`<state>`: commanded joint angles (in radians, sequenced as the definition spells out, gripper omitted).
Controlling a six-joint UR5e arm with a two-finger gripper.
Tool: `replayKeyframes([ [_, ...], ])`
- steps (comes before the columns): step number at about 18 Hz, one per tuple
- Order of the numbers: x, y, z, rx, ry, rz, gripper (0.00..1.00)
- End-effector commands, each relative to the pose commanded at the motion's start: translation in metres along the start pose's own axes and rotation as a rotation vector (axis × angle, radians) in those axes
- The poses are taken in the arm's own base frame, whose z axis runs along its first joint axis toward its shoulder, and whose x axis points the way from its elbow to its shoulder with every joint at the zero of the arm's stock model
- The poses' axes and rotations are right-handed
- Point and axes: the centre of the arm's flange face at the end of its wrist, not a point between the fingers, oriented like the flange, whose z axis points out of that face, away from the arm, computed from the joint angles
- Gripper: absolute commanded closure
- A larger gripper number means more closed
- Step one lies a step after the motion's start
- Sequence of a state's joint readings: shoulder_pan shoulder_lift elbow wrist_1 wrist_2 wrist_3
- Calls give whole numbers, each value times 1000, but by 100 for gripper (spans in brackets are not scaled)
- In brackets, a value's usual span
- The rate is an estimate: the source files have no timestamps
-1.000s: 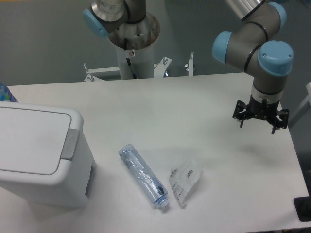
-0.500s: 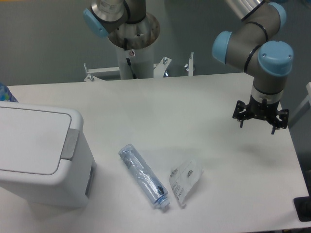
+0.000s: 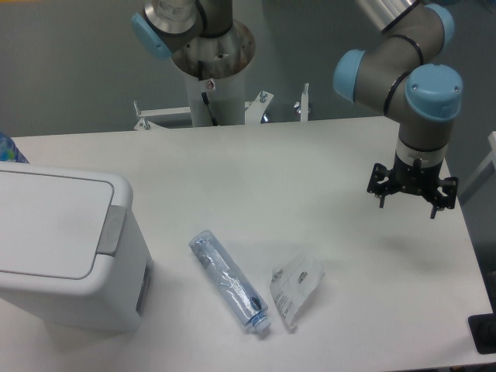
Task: Open the trash can
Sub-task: 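Move the open gripper across the table toward the white trash can lid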
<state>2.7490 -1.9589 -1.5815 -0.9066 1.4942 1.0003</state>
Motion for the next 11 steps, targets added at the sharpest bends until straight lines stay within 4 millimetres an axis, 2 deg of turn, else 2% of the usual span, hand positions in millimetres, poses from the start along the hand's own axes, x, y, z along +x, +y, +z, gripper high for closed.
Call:
replayKeyframes([
  [3, 13, -13, -13, 25, -3, -9, 0],
  [5, 23, -24, -29, 72, 4, -65, 0],
  [8, 45, -44, -42, 126, 35, -106, 0],
  [11, 78, -72, -56, 156, 51, -154, 0],
])
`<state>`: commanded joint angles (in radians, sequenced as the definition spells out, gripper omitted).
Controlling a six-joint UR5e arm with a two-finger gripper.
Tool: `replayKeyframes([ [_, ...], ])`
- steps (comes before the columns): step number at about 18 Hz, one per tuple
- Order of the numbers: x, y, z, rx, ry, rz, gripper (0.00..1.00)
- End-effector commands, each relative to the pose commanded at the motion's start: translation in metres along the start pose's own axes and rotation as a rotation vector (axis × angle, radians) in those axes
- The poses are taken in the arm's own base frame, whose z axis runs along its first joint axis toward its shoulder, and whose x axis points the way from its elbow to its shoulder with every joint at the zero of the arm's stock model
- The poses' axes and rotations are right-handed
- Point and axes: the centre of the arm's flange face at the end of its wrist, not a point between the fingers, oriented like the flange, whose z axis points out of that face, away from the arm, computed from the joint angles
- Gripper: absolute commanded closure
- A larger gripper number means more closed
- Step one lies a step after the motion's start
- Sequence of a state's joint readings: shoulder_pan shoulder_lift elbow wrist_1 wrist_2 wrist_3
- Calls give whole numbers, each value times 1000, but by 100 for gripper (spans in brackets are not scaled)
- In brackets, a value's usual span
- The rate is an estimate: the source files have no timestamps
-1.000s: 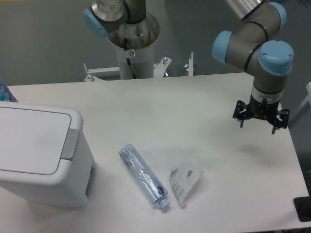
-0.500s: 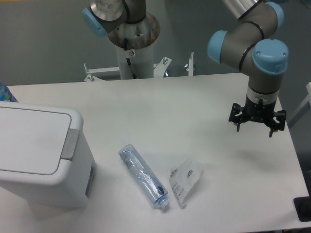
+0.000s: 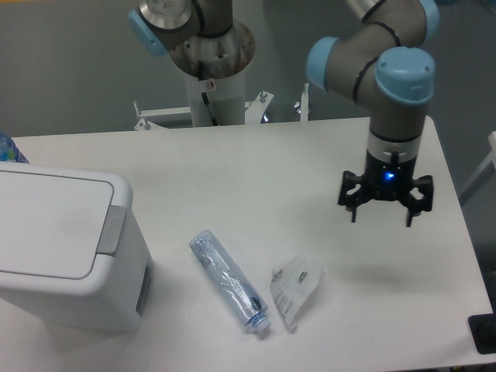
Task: Open the trash can
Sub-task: 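Move the open gripper across the table toward the white trash can lid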
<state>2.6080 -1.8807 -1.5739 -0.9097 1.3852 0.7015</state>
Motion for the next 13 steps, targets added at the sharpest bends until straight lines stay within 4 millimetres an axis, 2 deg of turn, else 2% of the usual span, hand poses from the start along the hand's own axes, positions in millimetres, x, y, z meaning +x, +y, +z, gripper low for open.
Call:
replayKeyframes([
  [2, 20, -13, -12, 23, -3, -58, 0],
  [3, 35, -28, -21, 49, 4, -79, 0],
  [6, 60, -59, -45, 129, 44, -174, 0],
  [10, 92, -102, -89, 232, 89, -289, 0],
  [12, 116, -112, -98, 245, 107, -292, 0],
  [13, 132, -114, -110, 258, 113, -287, 0],
])
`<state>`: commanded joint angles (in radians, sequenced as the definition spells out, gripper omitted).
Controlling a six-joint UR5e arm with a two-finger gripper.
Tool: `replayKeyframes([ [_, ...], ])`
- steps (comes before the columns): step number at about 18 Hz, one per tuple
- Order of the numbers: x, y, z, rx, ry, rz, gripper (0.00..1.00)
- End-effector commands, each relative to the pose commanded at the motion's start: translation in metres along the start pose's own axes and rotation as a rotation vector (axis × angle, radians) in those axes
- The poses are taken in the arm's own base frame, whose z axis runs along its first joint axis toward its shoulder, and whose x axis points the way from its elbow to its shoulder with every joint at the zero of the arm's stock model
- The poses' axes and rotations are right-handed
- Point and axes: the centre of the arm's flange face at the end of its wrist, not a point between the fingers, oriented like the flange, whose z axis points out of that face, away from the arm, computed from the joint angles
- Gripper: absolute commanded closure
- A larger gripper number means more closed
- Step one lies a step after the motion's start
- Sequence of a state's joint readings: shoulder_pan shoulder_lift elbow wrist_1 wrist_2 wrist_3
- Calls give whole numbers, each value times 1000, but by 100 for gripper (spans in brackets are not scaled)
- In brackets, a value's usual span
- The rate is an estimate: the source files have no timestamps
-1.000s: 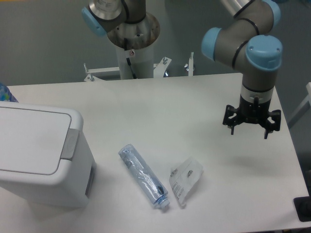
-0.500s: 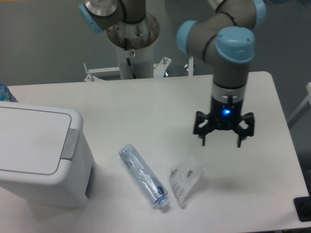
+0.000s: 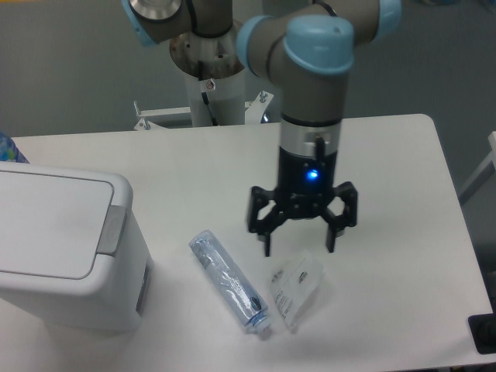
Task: Open the trash can
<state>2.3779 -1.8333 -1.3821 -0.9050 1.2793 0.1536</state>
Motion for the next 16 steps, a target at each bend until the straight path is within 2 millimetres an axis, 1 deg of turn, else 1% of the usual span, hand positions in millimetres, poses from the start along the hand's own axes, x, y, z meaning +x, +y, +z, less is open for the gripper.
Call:
replayKeyframes([
  [3, 43, 5, -10, 7, 32, 40, 0],
  [6, 67, 8, -9, 3, 52, 68, 0],
  [7, 71, 9, -8, 0, 55, 73, 0],
  [10, 75, 16, -5, -13, 58, 77, 0],
  [12, 83, 23, -2, -24, 66, 87, 0],
  [14, 87, 32, -3, -33, 69, 96, 0],
  [16, 89, 40, 3, -50, 74, 97, 0],
])
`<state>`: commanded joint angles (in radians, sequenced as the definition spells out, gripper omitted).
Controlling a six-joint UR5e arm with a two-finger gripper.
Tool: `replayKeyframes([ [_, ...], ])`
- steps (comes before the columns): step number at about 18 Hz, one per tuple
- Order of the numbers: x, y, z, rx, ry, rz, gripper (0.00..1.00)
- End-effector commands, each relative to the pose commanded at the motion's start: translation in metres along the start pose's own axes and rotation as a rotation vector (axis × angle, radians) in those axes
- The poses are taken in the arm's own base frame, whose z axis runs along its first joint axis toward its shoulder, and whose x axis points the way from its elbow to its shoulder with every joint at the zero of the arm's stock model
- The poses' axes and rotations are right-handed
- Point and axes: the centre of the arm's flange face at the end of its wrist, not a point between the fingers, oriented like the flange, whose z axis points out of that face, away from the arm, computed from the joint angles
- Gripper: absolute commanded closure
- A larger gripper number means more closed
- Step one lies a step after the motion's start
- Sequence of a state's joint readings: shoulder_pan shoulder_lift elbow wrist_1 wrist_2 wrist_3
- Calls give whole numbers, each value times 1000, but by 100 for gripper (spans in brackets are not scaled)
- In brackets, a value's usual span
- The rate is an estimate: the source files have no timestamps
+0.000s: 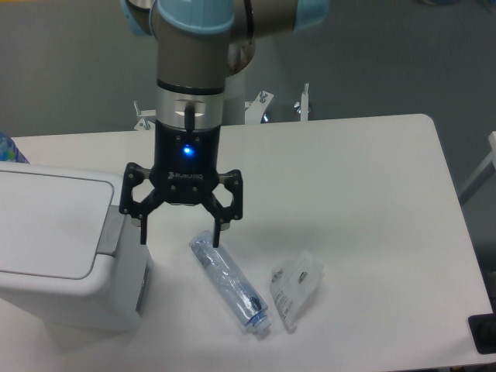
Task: Open the trash can
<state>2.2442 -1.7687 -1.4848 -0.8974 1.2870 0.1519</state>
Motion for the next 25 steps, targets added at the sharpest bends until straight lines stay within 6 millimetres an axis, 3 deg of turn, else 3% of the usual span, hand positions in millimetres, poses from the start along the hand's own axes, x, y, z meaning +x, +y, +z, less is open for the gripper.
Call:
replayKeyframes([
  [11, 12, 10, 21, -43, -17, 22, 0],
  [25, 21, 12, 28, -55, -19, 35, 0],
])
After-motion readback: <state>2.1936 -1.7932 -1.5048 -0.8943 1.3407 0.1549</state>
